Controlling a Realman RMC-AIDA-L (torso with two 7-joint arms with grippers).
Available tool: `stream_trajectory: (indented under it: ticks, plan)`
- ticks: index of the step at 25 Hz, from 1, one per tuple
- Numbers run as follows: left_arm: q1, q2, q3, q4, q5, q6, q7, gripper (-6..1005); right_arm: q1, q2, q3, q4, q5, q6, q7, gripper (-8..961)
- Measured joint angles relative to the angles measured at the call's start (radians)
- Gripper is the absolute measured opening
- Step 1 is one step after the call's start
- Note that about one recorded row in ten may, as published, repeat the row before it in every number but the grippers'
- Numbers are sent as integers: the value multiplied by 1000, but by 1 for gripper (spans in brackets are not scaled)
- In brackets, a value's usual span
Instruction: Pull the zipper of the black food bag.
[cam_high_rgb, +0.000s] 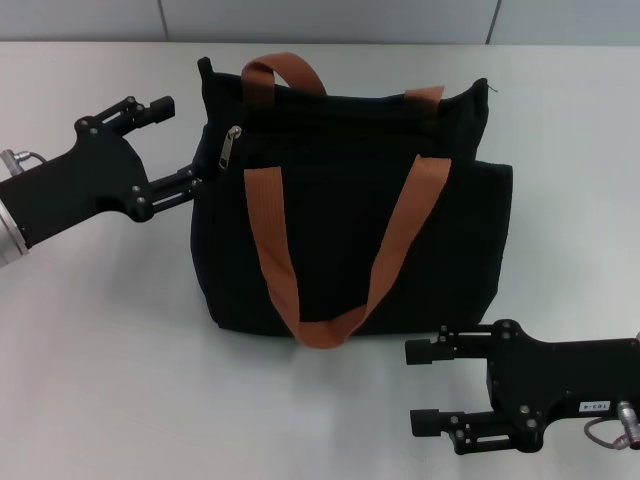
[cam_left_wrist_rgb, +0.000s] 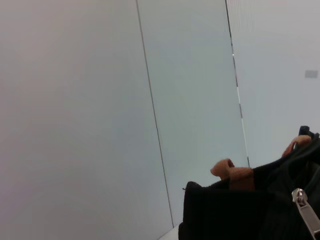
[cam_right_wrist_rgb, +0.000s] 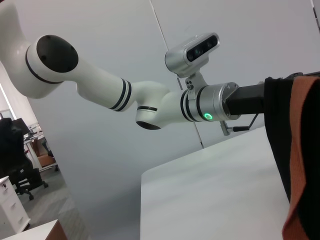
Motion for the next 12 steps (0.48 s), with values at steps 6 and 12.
stream_trajectory:
  ticks: [6,12]
  plan:
    - [-3,-7,5,1,3,-7,52,770,2,0,2,0,0,-3,6,711]
    - [2,-10,6,0,1,17,76,649,28,7,6,-1,8,-61,56,712]
